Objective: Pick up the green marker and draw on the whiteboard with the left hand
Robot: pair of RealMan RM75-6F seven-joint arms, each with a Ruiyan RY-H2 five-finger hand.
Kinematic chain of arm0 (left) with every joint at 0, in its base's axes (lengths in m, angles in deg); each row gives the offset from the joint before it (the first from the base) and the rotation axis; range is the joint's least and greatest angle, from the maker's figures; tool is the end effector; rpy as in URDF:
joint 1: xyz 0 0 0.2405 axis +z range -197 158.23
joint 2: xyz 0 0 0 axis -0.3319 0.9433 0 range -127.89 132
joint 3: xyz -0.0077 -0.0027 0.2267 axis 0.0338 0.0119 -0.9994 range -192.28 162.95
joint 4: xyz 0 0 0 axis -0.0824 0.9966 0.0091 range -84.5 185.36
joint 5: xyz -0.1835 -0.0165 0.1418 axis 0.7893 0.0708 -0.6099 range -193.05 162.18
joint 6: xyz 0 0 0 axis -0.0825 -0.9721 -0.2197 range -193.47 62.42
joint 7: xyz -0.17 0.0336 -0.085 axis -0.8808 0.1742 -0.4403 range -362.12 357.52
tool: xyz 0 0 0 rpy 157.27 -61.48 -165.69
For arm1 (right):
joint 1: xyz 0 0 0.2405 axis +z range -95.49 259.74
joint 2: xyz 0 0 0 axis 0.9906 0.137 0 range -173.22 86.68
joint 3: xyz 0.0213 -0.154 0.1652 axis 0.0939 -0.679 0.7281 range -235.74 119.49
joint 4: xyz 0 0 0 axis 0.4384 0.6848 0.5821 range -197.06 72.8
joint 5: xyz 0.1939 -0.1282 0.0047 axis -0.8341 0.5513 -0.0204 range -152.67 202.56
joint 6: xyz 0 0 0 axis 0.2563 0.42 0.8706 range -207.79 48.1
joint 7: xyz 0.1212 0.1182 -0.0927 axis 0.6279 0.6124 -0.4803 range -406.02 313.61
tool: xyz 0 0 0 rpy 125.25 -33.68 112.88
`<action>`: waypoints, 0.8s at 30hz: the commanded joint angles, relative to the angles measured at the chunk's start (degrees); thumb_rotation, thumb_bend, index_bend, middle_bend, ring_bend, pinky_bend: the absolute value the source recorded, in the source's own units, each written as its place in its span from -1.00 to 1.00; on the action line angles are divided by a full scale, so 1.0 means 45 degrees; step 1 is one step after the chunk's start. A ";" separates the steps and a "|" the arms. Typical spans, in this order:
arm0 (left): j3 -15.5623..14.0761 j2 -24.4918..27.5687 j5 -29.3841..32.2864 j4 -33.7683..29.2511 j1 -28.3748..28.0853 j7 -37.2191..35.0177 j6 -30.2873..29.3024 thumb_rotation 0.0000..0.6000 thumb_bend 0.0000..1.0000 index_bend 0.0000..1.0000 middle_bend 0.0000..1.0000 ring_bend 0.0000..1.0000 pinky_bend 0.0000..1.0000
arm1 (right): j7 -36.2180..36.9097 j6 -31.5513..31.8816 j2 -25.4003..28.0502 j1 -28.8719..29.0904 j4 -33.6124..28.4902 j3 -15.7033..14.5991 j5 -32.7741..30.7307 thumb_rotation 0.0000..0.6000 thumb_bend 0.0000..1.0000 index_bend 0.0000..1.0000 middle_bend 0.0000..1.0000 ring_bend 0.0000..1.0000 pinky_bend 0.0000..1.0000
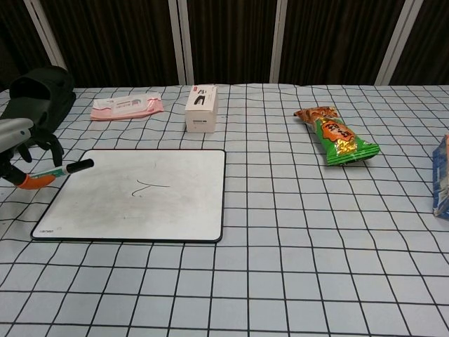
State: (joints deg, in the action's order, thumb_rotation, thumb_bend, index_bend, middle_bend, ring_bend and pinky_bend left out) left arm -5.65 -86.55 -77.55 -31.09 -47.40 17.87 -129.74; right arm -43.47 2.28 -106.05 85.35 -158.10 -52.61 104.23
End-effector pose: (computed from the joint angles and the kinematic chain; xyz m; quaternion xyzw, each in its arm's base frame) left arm -0.2249 0.3449 -0.0240 -0.6522 -0.4338 -0.3264 0.5291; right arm -0.3075 -0.2298 0.1329 0.5360 -0.4486 0.3883 0.6005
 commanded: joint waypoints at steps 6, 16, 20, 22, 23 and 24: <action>-0.0096 -0.0226 0.0233 0.0204 -0.0052 0.0322 0.0117 1.00 -0.28 -0.04 -0.89 -0.87 -0.76 | 0.0047 -0.0007 0.0018 0.0010 -0.0030 0.0021 -0.0001 1.00 -0.29 -1.00 -1.00 -1.00 -1.00; -0.0091 0.0500 0.0245 -0.0880 0.0324 0.0031 -0.0269 1.00 -0.56 -0.89 -1.00 -1.00 -1.00 | 0.0053 -0.0024 0.0050 0.0019 -0.0007 -0.0006 0.0060 1.00 -0.29 -1.00 -1.00 -1.00 -1.00; -0.0170 0.1195 0.0024 -0.1687 0.0652 -0.0195 -0.0662 1.00 -0.57 -0.95 -1.00 -1.00 -1.00 | 0.0038 -0.0026 0.0074 0.0024 -0.0005 -0.0037 0.0128 1.00 -0.29 -1.00 -1.00 -1.00 -1.00; -0.0286 0.1666 -0.0263 -0.2201 0.0892 -0.0321 -0.0991 1.00 -0.57 -0.95 -1.00 -1.00 -1.00 | 0.0023 -0.0002 0.0076 0.0014 0.0020 -0.0068 0.0192 1.00 -0.29 -1.00 -1.00 -1.00 -1.00; -0.0363 0.1871 -0.0404 -0.2427 0.1003 -0.0365 -0.1131 1.00 -0.57 -0.95 -1.00 -1.00 -1.00 | 0.0019 0.0000 0.0077 0.0014 0.0031 -0.0081 0.0221 1.00 -0.29 -1.00 -1.00 -1.00 -1.00; -0.0504 0.2229 -0.0654 -0.2801 0.1215 -0.0425 -0.1412 1.00 -0.57 -0.95 -1.00 -1.00 -1.00 | 0.0013 -0.0010 0.0085 0.0016 0.0054 -0.0114 0.0274 1.00 -0.29 -1.00 -1.00 -1.00 -1.00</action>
State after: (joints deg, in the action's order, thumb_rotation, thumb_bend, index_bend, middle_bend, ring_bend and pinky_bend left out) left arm -6.87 -79.10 -78.59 -41.03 -43.63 16.74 -133.96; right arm -43.39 2.25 -105.69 85.42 -157.93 -53.04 105.36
